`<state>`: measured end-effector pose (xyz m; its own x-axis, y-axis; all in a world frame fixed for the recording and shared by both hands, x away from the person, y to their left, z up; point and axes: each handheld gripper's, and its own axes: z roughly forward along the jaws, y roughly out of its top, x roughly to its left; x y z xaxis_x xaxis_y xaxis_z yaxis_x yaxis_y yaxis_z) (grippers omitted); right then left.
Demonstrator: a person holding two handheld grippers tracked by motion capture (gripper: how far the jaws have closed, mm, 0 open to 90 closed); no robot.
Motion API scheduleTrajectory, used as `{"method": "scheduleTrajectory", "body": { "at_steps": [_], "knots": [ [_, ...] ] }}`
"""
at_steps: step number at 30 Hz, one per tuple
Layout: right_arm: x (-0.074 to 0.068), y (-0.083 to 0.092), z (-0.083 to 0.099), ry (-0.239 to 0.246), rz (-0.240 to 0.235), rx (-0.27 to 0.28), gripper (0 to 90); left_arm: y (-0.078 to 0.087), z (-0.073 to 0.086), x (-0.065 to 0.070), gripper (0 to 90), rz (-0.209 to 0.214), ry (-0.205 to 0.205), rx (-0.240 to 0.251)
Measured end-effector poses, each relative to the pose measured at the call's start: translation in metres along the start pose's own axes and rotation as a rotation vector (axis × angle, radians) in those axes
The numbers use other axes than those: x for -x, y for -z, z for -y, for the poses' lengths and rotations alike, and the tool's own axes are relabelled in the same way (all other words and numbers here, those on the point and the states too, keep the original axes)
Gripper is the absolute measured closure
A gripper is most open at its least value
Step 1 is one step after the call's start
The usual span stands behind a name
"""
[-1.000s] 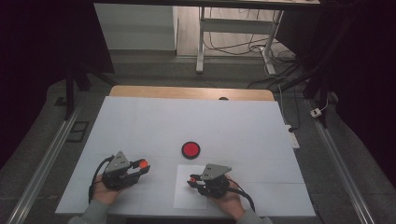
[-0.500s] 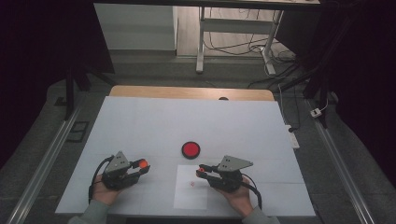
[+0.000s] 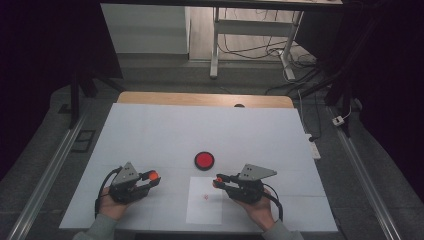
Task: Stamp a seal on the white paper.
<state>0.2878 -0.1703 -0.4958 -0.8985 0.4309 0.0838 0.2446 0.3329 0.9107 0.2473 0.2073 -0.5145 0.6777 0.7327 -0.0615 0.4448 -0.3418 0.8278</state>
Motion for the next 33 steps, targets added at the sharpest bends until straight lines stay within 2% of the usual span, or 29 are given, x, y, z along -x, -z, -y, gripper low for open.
{"method": "scheduleTrajectory", "body": {
  "at_steps": [18,33],
  "knots": [
    [0.007,0.021,-0.013,-0.009,0.039,0.077,72.5,-0.001,0.000,0.000,64.3,0.002,-0.001,-0.007],
    [0.006,0.023,-0.016,0.002,0.045,0.084,72.5,-0.002,-0.003,0.004,64.3,0.008,-0.015,0.002]
  ]
}}
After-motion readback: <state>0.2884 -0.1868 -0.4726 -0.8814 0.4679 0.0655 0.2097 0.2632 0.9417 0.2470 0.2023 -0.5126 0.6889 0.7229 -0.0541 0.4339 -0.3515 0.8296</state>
